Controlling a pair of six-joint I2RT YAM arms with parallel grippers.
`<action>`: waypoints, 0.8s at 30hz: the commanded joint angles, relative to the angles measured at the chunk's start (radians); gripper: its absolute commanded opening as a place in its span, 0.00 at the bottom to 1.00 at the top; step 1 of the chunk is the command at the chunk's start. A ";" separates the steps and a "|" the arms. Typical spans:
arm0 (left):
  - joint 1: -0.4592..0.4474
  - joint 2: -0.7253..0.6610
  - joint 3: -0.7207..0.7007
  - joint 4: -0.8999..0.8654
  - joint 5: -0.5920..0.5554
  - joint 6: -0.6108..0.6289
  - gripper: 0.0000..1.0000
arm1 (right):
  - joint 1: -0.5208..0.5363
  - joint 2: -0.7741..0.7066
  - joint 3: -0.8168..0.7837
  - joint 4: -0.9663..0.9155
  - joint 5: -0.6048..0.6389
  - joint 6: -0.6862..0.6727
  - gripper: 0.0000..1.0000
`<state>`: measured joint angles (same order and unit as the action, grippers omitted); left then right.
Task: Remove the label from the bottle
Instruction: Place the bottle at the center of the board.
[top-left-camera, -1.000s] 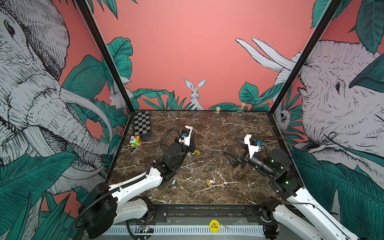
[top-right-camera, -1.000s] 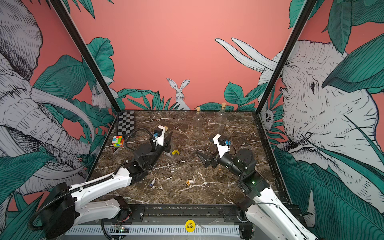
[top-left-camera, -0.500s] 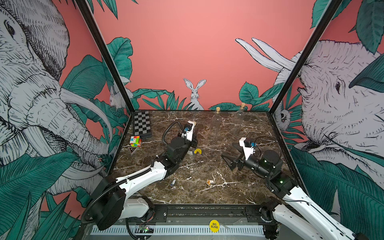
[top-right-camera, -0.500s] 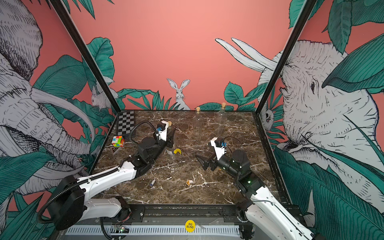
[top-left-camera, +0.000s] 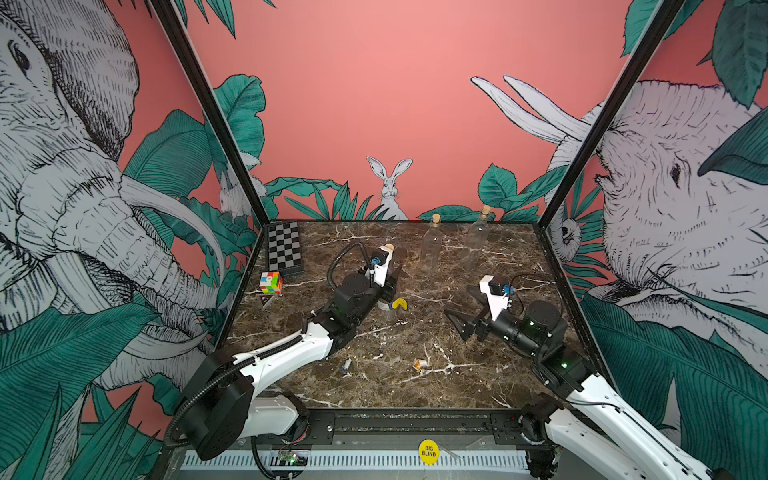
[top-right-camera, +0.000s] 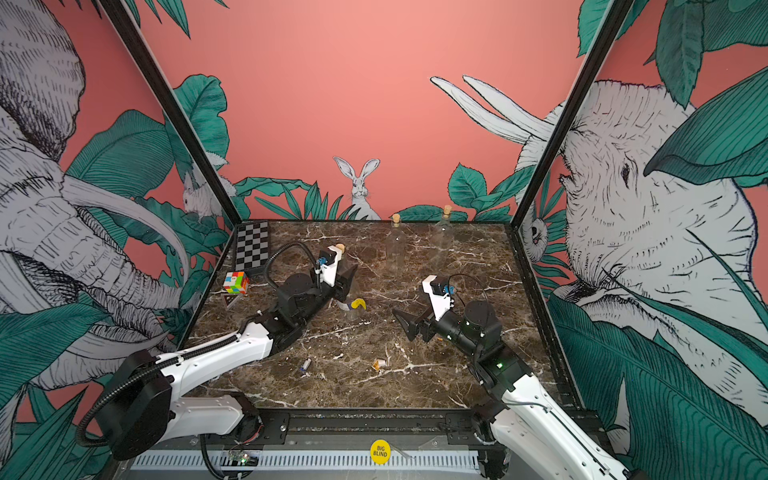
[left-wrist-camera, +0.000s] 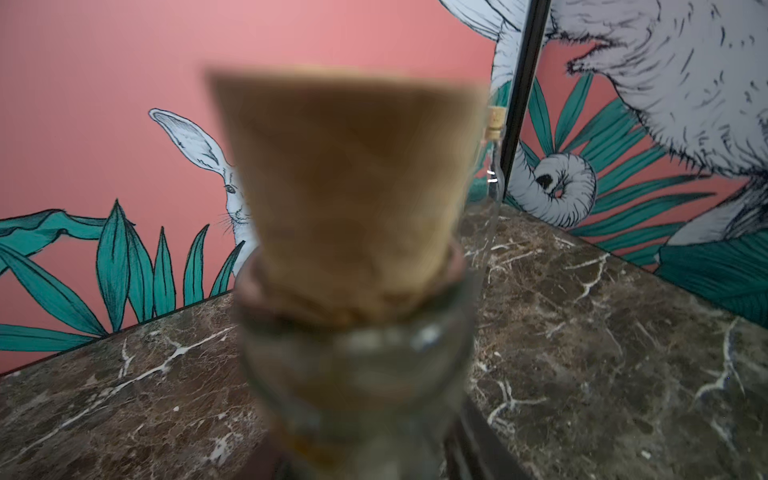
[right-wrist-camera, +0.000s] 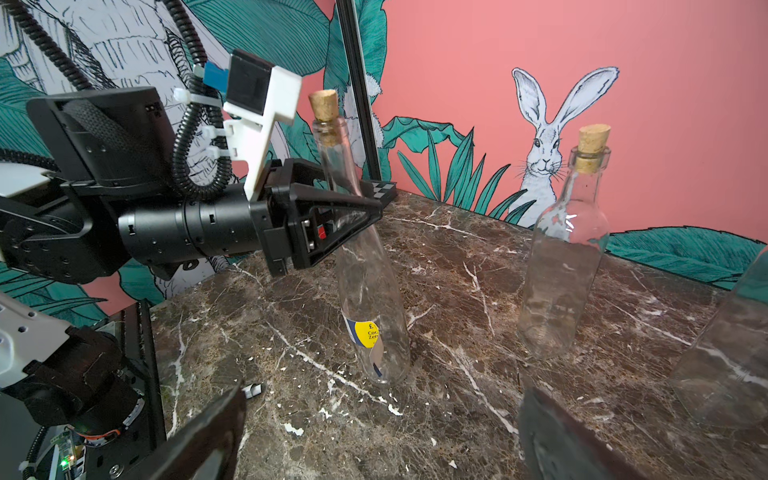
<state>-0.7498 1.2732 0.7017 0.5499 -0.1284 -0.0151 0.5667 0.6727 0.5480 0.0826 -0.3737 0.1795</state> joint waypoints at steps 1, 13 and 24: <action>0.009 -0.026 -0.010 -0.033 0.087 0.018 0.62 | -0.005 0.007 0.027 0.027 0.004 -0.006 0.99; 0.115 -0.202 0.013 -0.141 0.354 0.081 0.99 | -0.005 0.005 0.030 0.026 -0.023 -0.016 0.99; 0.498 -0.196 0.185 -0.425 1.160 0.204 0.99 | -0.005 0.103 0.081 0.050 -0.214 0.008 0.99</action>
<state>-0.3298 1.0245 0.8547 0.1864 0.7246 0.1616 0.5667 0.7494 0.5907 0.0853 -0.4969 0.1768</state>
